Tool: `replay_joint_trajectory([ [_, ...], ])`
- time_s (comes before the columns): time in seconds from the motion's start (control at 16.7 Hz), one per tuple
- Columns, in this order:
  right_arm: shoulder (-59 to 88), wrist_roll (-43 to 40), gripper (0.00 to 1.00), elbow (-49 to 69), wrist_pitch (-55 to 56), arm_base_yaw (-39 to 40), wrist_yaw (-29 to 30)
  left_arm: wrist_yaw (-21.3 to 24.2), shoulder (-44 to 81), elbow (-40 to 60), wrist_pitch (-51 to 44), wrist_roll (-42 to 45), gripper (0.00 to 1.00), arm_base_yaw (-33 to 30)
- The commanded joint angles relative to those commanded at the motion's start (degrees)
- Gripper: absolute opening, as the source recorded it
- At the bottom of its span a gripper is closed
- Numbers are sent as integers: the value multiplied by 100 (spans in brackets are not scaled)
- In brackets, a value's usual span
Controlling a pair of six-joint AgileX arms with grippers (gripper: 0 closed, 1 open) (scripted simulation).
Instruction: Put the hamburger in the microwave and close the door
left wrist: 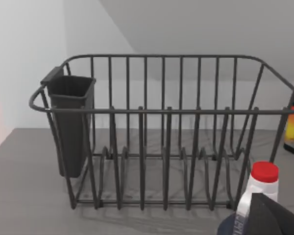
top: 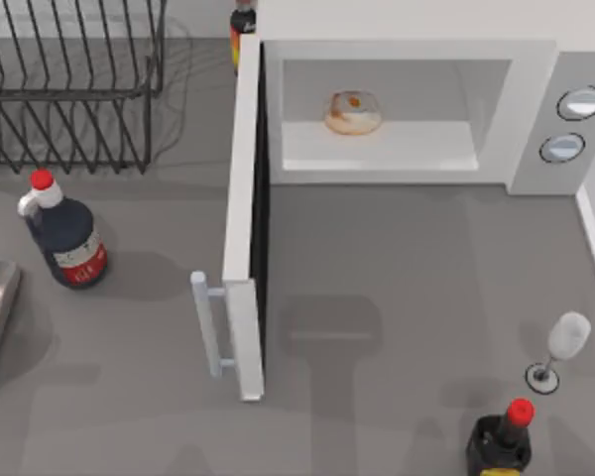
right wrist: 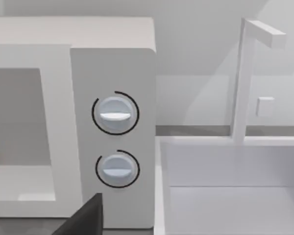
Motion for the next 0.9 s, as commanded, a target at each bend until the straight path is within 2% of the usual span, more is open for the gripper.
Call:
replay_joint_trajectory([
  [0.12,0,0,100,0,0,0,0,-65,40,-8,69,0,0,-80],
  [0.54,0,0,100,0,0,0,0,-760,529,-193,720,5,0,-758],
  [0.9,0,0,100,0,0,0,0,-641,510,-84,616,3,0,-637],
])
